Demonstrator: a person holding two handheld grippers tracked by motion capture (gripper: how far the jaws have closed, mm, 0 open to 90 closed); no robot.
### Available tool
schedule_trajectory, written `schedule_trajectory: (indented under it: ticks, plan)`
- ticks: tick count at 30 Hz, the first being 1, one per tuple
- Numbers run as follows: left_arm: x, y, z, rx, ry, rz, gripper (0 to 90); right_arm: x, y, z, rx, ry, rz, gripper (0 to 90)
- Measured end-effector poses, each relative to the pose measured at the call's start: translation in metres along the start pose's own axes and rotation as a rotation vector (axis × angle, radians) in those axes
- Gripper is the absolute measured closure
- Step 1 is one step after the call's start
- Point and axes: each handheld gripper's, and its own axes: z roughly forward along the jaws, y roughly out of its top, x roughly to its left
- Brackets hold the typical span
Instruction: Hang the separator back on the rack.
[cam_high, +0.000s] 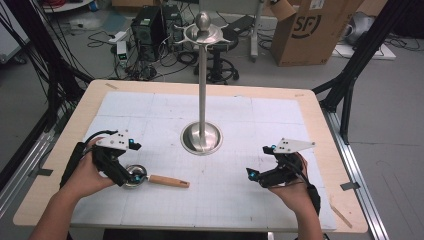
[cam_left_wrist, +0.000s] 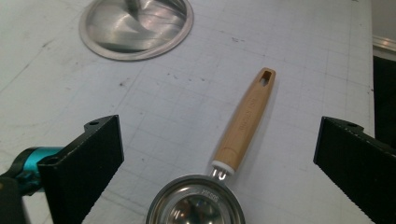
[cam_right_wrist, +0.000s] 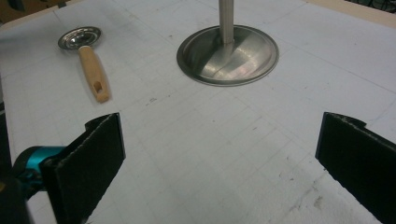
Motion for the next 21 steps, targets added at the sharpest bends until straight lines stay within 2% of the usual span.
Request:
schedule_trajectory:
  ticks: [5, 12, 21]
  plan:
    - [0.001, 0.005, 0.009, 0.068, -0.019, 0.032, 2.1, 0.0, 0.0, 0.0, -0.003, 0.002, -0.007, 0.0]
    - [0.002, 0.005, 0.022, 0.141, -0.044, 0.07, 2.1, 0.0, 0.0, 0.002, 0.005, 0.001, -0.007, 0.0]
    - [-0.003, 0.002, 0.043, 0.232, -0.084, 0.089, 2.1, 0.0, 0.0, 0.004, 0.012, 0.006, -0.007, 0.0]
